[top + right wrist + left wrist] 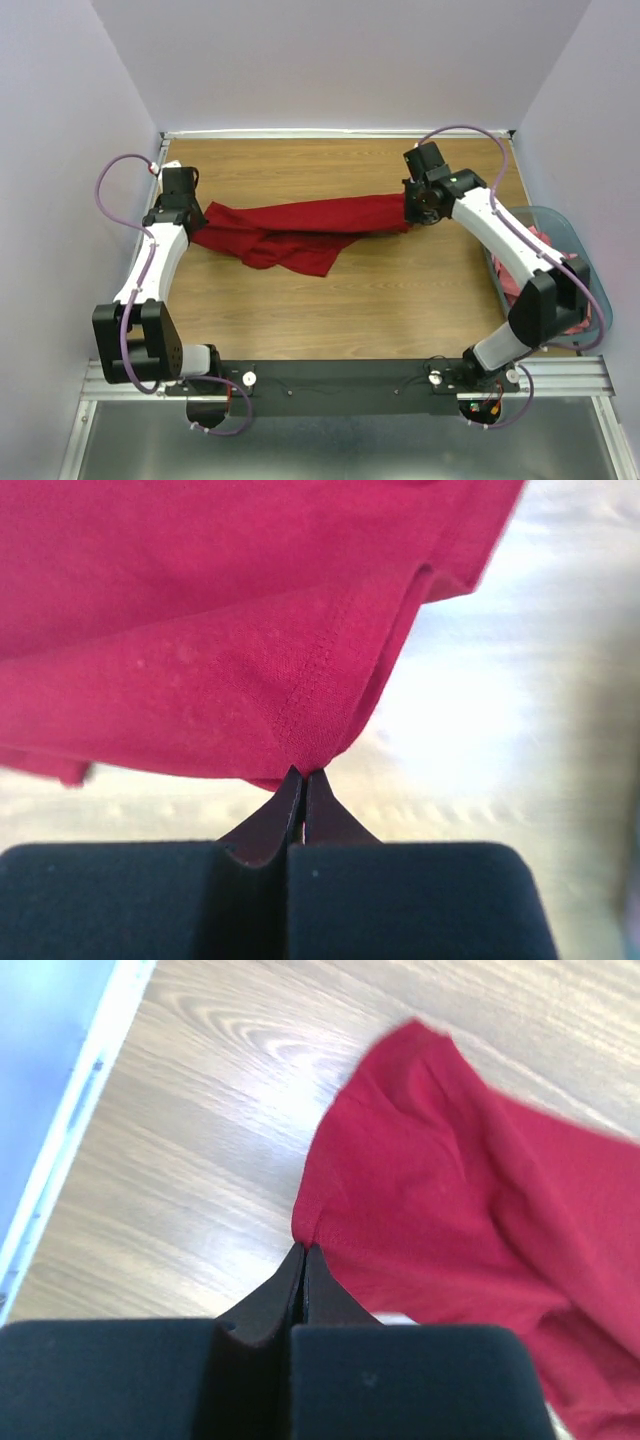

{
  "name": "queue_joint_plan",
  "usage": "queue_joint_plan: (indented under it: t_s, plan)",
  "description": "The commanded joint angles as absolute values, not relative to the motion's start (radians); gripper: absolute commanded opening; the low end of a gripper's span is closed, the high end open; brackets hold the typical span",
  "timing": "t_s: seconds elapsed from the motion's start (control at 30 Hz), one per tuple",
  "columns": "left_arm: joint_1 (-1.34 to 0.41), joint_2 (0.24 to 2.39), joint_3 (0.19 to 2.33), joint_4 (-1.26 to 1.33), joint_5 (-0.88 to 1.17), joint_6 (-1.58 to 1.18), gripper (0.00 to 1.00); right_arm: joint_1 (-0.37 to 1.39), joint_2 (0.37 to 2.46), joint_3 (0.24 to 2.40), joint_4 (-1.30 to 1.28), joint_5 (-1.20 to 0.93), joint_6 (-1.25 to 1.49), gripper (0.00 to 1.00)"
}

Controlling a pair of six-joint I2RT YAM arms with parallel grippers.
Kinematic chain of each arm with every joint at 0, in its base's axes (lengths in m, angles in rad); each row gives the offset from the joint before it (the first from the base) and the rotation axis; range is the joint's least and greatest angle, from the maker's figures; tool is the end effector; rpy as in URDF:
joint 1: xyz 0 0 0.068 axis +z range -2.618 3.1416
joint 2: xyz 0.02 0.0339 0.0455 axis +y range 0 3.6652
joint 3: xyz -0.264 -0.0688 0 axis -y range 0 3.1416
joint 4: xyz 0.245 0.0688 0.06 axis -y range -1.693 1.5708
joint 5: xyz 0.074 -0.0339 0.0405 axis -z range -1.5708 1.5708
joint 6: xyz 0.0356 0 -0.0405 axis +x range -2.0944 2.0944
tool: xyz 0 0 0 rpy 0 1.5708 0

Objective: Fold and stack the t-shirts
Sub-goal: Flatten the tshirt out

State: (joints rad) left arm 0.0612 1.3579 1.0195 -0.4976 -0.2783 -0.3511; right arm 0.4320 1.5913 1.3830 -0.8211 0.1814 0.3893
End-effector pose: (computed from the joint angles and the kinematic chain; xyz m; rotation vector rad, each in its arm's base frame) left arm 0.2867 0.0274 0.2665 -0.6103 2.2942 0.1967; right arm 0.3057 0.1339 0.2921 0.0100 2.5751 0.0705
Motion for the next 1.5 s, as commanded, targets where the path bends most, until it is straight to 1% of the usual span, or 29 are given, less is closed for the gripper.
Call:
queue_joint_plan:
  t_s: [0.0, 0.1, 0.17, 0.3, 0.4, 0.43, 0.53, 0.63, 0.67, 0.73, 0.77, 0.83, 0.87, 0.9, 0.97, 1.0, 1.03, 1.07, 1.1, 1.13, 1.17, 1.2, 1.23, 1.33, 1.37, 1.47]
  plan:
    - [0.063, 1.274, 1.003, -0.528, -0.354, -0.354, 0.0, 0.426, 1.533, 1.408, -1.15, 0.17, 0.376, 0.01]
    - [0.064, 1.212, 0.982, -0.528, -0.382, -0.362, 0.0, 0.422, 1.474, 1.456, -1.202, 0.126, 0.37, 0.01]
    - [0.066, 1.194, 0.997, -0.535, -0.387, -0.368, 0.0, 0.411, 1.471, 1.561, -1.233, 0.165, 0.359, 0.01]
    - [0.066, 1.239, 1.121, -0.558, -0.371, -0.364, 0.0, 0.361, 1.534, 1.686, -1.229, 0.196, 0.301, 0.01]
    - [0.064, 1.317, 1.267, -0.581, -0.327, -0.359, 0.0, 0.336, 1.661, 1.782, -1.259, 0.183, 0.244, 0.01]
    - [0.064, 1.331, 1.278, -0.584, -0.305, -0.359, 0.0, 0.334, 1.728, 1.793, -1.264, 0.192, 0.233, 0.01]
    - [0.051, 1.362, 1.231, -0.546, -0.29, -0.351, 0.0, 0.322, 1.807, 1.767, -1.224, 0.173, 0.226, 0.01]
    - [0.048, 1.405, 1.155, -0.496, -0.249, -0.348, 0.0, 0.296, 1.906, 1.743, -1.117, 0.12, 0.215, 0.01]
    - [0.046, 1.42, 1.144, -0.488, -0.232, -0.353, 0.0, 0.287, 1.99, 1.787, -1.106, 0.109, 0.212, 0.01]
    - [0.041, 1.476, 1.131, -0.448, -0.209, -0.356, 0.0, 0.279, 2.075, 1.866, -1.088, 0.106, 0.21, 0.01]
    - [0.043, 1.494, 1.131, -0.437, -0.204, -0.354, 0.0, 0.272, 2.124, 1.978, -1.086, 0.104, 0.209, 0.01]
    - [0.041, 1.552, 1.158, -0.423, -0.207, -0.356, 0.0, 0.262, 2.25, 2.089, -1.082, 0.12, 0.219, 0.01]
    - [0.043, 1.586, 1.173, -0.422, -0.212, -0.359, 0.0, 0.25, 2.313, 2.196, -1.075, 0.138, 0.242, 0.08]
    - [0.043, 1.6, 1.187, -0.422, -0.213, -0.364, 0.0, 0.245, 2.313, 2.233, -1.071, 0.149, 0.259, 0.09]
    - [0.043, 1.618, 1.226, -0.414, -0.212, -0.377, 0.0, 0.238, 2.345, 2.266, -1.016, 0.17, 0.305, 0.2]
    - [0.044, 1.634, 1.239, -0.413, -0.212, -0.382, 0.0, 0.238, 2.332, 2.231, -0.938, 0.157, 0.319, 0.28]
    - [0.044, 1.64, 1.262, -0.41, -0.213, -0.385, 0.0, 0.238, 2.282, 2.194, -0.889, 0.14, 0.334, 0.31]
    - [0.046, 1.652, 1.275, -0.41, -0.213, -0.388, 0.0, 0.238, 2.245, 2.153, -0.84, 0.106, 0.347, 0.44]
    - [0.046, 1.66, 1.287, -0.411, -0.215, -0.388, 0.0, 0.238, 2.217, 2.107, -0.804, 0.104, 0.356, 0.5]
    - [0.046, 1.666, 1.305, -0.417, -0.212, -0.388, 0.0, 0.238, 2.168, 2.041, -0.772, 0.097, 0.359, 0.54]
    - [0.046, 1.67, 1.311, -0.42, -0.207, -0.39, 0.0, 0.238, 2.148, 2.002, -0.766, 0.086, 0.348, 0.56]
    - [0.046, 1.675, 1.312, -0.419, -0.203, -0.393, 0.0, 0.238, 2.128, 1.927, -0.758, 0.057, 0.344, 0.61]
    - [0.046, 1.675, 1.309, -0.413, -0.196, -0.393, 0.0, 0.238, 2.105, 1.875, -0.75, 0.04, 0.339, 0.63]
    - [0.045, 1.677, 1.296, -0.408, -0.186, -0.393, 0.0, 0.238, 1.996, 1.714, -0.692, -0.046, 0.347, 0.63]
    - [0.046, 1.678, 1.293, -0.408, -0.183, -0.393, 0.0, 0.238, 1.94, 1.612, -0.671, -0.063, 0.362, 0.63]
    - [0.046, 1.667, 1.278, -0.399, -0.166, -0.393, 0.0, 0.235, 1.887, 1.451, -0.594, -0.095, 0.385, 0.64]
